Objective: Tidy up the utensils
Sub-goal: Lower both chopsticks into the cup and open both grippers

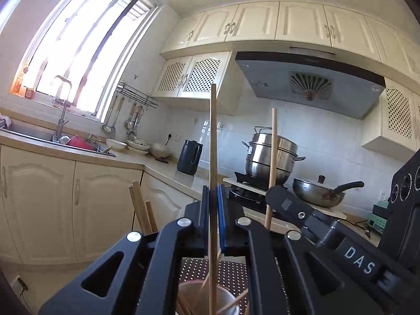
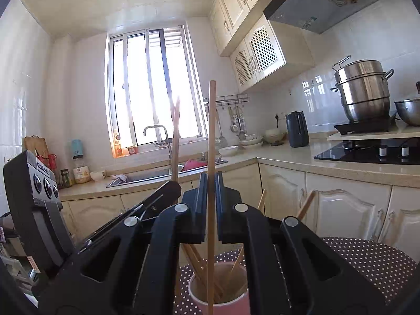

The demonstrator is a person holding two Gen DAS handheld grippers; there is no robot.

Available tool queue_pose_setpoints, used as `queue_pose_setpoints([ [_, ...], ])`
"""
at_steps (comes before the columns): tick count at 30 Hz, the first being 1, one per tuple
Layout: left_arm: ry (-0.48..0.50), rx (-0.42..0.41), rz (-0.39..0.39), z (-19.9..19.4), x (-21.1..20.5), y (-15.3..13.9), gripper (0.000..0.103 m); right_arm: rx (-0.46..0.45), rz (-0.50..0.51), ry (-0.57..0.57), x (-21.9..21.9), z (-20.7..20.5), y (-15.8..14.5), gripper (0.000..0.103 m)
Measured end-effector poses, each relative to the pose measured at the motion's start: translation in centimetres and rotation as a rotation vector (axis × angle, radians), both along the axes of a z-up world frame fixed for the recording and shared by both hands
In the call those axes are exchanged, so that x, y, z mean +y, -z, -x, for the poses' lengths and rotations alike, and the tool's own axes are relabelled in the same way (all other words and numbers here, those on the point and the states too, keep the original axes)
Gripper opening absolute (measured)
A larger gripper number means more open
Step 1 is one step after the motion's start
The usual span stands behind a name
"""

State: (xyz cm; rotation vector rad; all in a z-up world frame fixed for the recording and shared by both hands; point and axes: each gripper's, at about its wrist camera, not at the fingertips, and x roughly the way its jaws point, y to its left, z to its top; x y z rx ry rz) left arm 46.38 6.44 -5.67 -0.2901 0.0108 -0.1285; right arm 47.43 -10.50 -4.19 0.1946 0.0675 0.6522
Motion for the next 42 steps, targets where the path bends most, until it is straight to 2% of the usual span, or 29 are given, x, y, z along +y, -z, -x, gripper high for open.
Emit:
queue_pose_setpoints([
  [6,-0.012,0.008,0.009,-2.0,0.2,1.6,0.006,-0.032,0.001,-0.021,0.9,-0.9,1.4,0.006],
  [12,-0.008,0.039,0.007,-2.5,0.3,3.2,0.006,-0.013,0.016,-0.033,0.9,-1.1,2.8,0.006],
  [21,0.008,0.087,-0.05,0.2,-0.2,4.1,0.006,0.026,0.077,-0.02,-0.1,1.0,3.8,0.006],
  [25,0.005,0.124,-0.084,1.5,-0.4,4.7,0.006,0.066,0.129,-0.003,-0.5,1.8,4.3,0.006],
  [31,0.046,0.234,-0.11,1.9,-0.8,5.6,0.007,0.171,0.182,0.02,-0.6,1.9,5.6,0.007],
  [32,0.049,0.255,-0.107,2.0,-0.7,5.6,0.011,0.184,0.183,0.02,-0.6,2.0,5.6,0.007],
  [33,0.049,0.266,-0.105,2.1,-0.5,5.6,0.028,0.197,0.191,0.024,-0.6,2.1,5.6,0.007],
  [34,0.046,0.271,-0.103,2.4,-0.4,5.5,0.038,0.203,0.199,0.028,-0.6,2.3,5.5,0.007],
  [39,0.035,0.298,-0.142,4.5,-0.4,5.0,0.04,0.224,0.215,0.036,-0.8,3.7,4.6,0.008],
  [42,0.02,0.303,-0.13,6.1,-0.1,4.6,0.049,0.222,0.221,0.033,-1.2,5.0,3.9,0.009],
])
